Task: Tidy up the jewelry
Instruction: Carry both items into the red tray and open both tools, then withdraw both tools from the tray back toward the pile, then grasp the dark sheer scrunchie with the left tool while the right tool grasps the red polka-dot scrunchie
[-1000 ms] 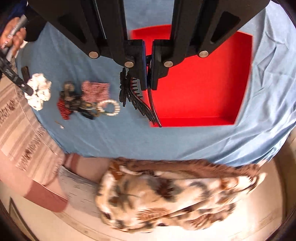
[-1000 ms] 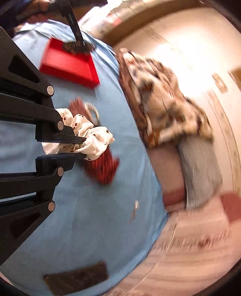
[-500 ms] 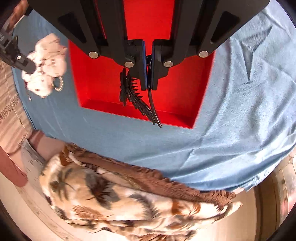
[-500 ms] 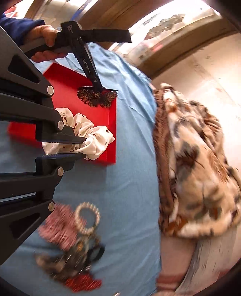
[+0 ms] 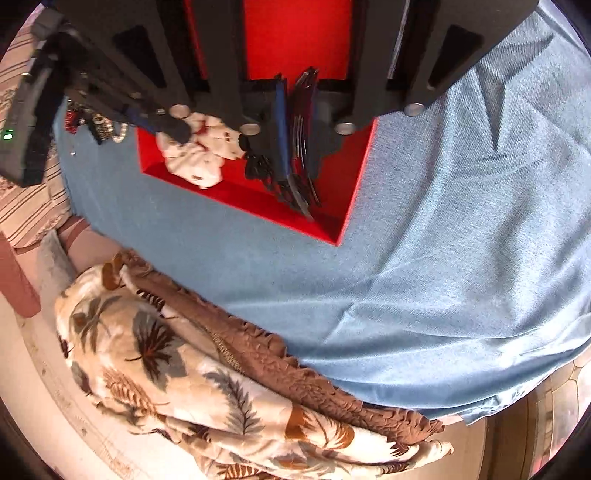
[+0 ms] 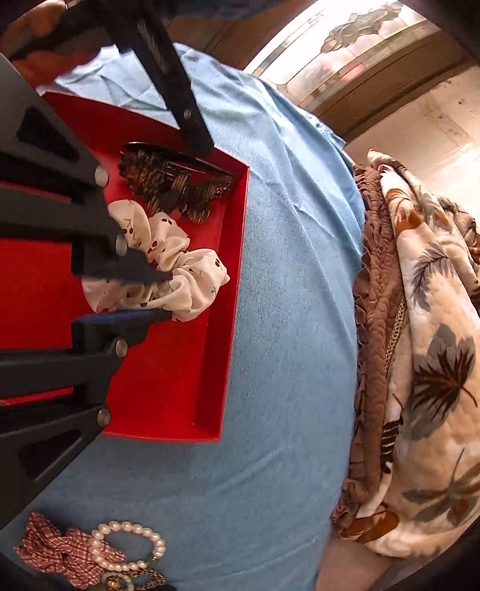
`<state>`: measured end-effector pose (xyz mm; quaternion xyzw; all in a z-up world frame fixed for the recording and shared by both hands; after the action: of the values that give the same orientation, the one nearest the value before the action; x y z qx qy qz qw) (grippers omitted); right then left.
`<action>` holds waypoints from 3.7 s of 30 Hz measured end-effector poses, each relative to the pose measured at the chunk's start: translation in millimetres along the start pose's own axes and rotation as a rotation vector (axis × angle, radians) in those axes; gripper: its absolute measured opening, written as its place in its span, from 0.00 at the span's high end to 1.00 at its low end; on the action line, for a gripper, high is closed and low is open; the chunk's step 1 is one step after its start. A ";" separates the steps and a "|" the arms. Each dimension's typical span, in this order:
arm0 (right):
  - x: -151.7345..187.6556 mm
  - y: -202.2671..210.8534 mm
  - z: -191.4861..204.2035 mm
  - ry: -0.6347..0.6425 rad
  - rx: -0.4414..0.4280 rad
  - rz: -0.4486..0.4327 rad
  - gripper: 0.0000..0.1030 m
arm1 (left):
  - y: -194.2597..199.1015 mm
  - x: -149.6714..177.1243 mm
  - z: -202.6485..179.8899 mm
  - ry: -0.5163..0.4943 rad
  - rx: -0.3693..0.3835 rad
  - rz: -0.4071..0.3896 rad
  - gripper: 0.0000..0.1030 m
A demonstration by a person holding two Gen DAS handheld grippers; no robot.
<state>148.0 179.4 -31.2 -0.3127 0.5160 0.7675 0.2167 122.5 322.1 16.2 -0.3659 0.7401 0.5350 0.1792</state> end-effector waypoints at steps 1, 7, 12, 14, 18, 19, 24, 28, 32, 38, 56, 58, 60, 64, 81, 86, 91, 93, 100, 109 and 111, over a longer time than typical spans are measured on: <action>0.7 0.8 2.1 0.008 -0.001 0.001 0.71 | 2.9 -1.2 -1.9 0.000 0.001 -0.009 0.72; -6.5 28.8 -3.9 0.007 0.010 -0.041 0.50 | 21.8 -2.1 -5.1 -0.030 -0.034 -0.071 0.61; 0.1 76.0 -31.2 -0.003 0.033 -0.072 0.42 | 26.5 12.5 -7.6 -0.066 -0.051 -0.054 0.60; 9.9 93.3 -46.2 -0.002 0.052 -0.067 0.42 | 23.9 17.1 -13.0 -0.099 -0.065 -0.048 0.60; 29.3 123.4 -75.2 -0.033 0.084 -0.059 0.42 | 3.8 27.9 -26.9 -0.216 -0.109 -0.015 0.60; 33.9 130.4 -80.7 -0.042 0.090 -0.059 0.42 | -2.6 30.3 -27.7 -0.235 -0.120 -0.002 0.60; 53.6 167.3 -105.9 -0.064 0.143 -0.083 0.42 | -22.1 27.0 -15.1 -0.242 -0.218 0.007 0.58; 65.9 194.7 -126.7 -0.068 0.198 -0.109 0.41 | -8.7 17.7 -8.7 -0.191 -0.193 -0.029 0.58; 80.5 223.5 -157.6 -0.137 0.223 -0.123 0.38 | 18.8 15.5 -14.9 -0.189 -0.169 -0.088 0.58; 114.6 266.1 -211.4 -0.212 0.305 -0.139 0.37 | 21.9 26.9 -58.1 -0.254 -0.096 -0.076 0.49; 132.1 287.3 -238.5 -0.278 0.356 -0.171 0.37 | 20.1 31.6 -59.3 -0.288 -0.120 -0.072 0.49; 130.4 291.3 -239.6 -0.275 0.353 -0.183 0.37 | 43.8 39.1 -69.3 -0.293 -0.085 -0.107 0.49; 128.8 295.5 -242.5 -0.277 0.346 -0.194 0.37 | 66.5 48.7 -83.1 -0.320 -0.052 -0.142 0.48; 124.4 298.4 -256.6 -0.272 0.342 -0.205 0.37 | 91.3 77.4 -114.6 -0.360 -0.005 -0.142 0.43; 52.2 228.2 -360.4 -0.400 0.167 -0.266 0.37 | 18.7 172.6 -335.0 -0.425 0.226 0.141 0.43; 54.2 205.4 -371.9 -0.426 0.093 -0.234 0.37 | -16.6 200.2 -367.3 -0.492 0.199 0.188 0.43; 50.0 191.3 -364.7 -0.406 0.036 -0.219 0.38 | -38.8 214.6 -379.8 -0.501 0.192 0.218 0.43; 52.2 184.4 -364.7 -0.404 0.024 -0.198 0.60 | -43.2 217.2 -381.2 -0.499 0.195 0.227 0.48; 55.3 188.5 -366.7 -0.447 -0.010 -0.199 0.91 | -36.8 217.2 -382.4 -0.482 0.190 0.212 0.85; 49.7 219.1 -357.2 -0.478 -0.033 -0.282 0.92 | 16.9 199.4 -377.2 -0.481 0.259 0.126 0.85; 49.9 225.1 -357.0 -0.477 -0.019 -0.297 0.92 | 25.3 191.8 -368.3 -0.457 0.264 0.117 0.85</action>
<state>56.6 -235.4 -15.6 -0.1974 0.3917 0.7840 0.4392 22.3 -80.9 40.8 -0.1658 0.7638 0.5119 0.3564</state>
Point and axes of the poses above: each gripper's, at about its wrist camera, not at the fingertips, and y roughly against the way its jaws point, z to its left, x to its underside, the point moved 7 cm from there along -y, roughly the way its jaws point, and after that the axes turned 11 degrees about -z, right-handed, at the moved point
